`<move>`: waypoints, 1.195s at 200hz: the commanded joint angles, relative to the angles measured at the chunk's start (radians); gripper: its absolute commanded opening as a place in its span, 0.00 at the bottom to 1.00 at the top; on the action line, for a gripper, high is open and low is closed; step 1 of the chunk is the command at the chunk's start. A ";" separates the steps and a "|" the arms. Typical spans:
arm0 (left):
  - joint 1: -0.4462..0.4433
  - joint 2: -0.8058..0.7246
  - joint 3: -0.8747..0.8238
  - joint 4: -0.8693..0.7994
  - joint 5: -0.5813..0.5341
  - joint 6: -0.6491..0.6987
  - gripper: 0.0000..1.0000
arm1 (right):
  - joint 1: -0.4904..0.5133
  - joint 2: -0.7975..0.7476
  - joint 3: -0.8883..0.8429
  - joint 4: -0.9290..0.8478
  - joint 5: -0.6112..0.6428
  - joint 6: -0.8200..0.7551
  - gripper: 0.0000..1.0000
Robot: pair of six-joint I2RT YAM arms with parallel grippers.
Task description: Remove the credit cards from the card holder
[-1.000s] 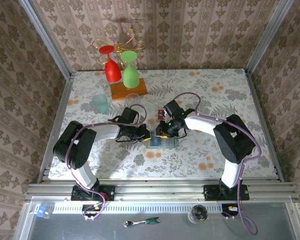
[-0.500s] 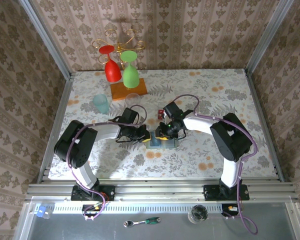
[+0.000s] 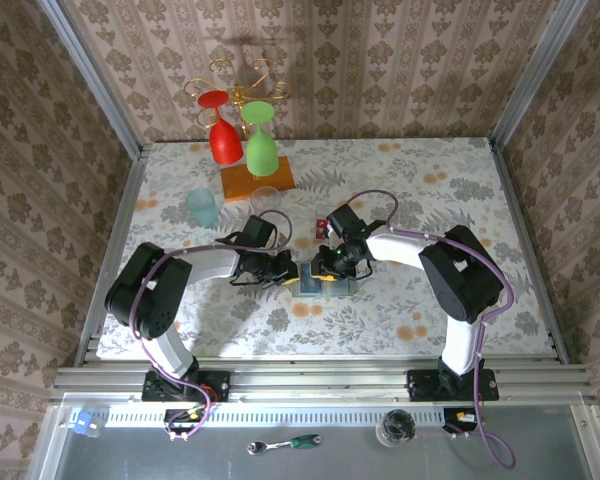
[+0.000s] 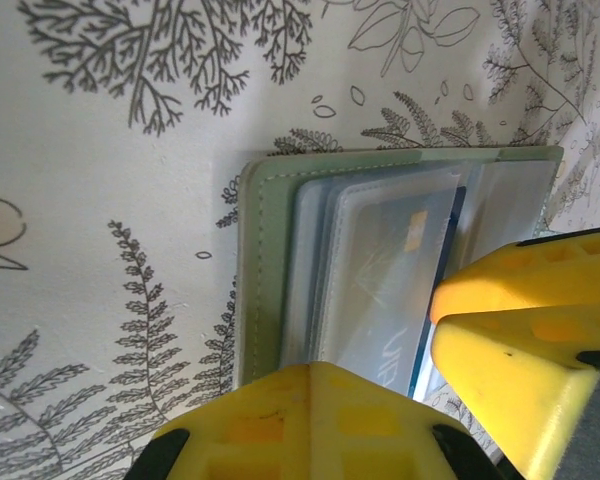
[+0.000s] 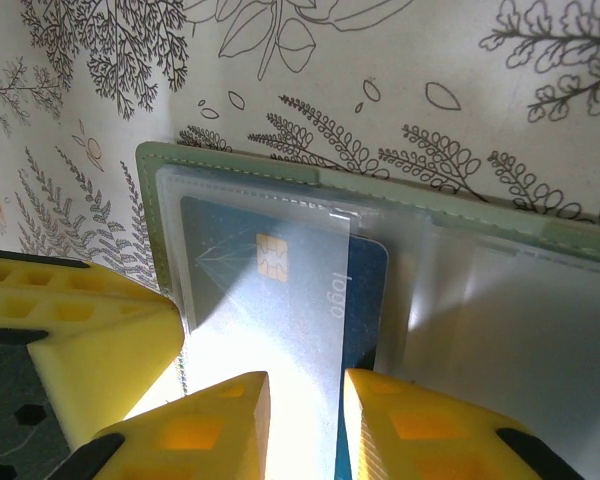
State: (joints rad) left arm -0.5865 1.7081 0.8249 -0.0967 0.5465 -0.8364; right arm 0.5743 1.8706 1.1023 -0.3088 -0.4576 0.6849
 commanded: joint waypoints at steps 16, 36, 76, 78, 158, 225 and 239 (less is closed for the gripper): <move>0.007 0.028 0.002 0.006 0.009 0.013 0.00 | 0.001 0.002 -0.014 0.015 -0.037 0.008 0.27; 0.007 0.031 0.003 0.003 0.008 0.014 0.00 | 0.001 -0.003 -0.017 0.025 -0.043 0.008 0.26; 0.007 0.036 0.007 -0.002 0.008 0.015 0.00 | 0.001 0.016 -0.014 0.023 -0.043 0.008 0.23; 0.007 0.035 0.007 -0.003 0.009 0.014 0.00 | 0.001 0.017 -0.014 0.021 -0.042 0.008 0.23; 0.007 0.027 0.008 -0.014 0.006 0.017 0.00 | 0.001 -0.014 0.014 -0.104 0.083 -0.047 0.25; 0.007 -0.006 0.025 -0.024 0.003 0.018 0.00 | 0.001 -0.066 0.008 -0.080 0.063 -0.053 0.25; 0.008 -0.019 0.038 -0.039 0.000 0.023 0.00 | 0.001 -0.074 0.007 -0.080 0.062 -0.050 0.25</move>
State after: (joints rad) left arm -0.5865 1.7214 0.8268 -0.0910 0.5533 -0.8364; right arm 0.5743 1.8400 1.1065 -0.3672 -0.4110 0.6498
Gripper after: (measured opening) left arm 0.050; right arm 0.250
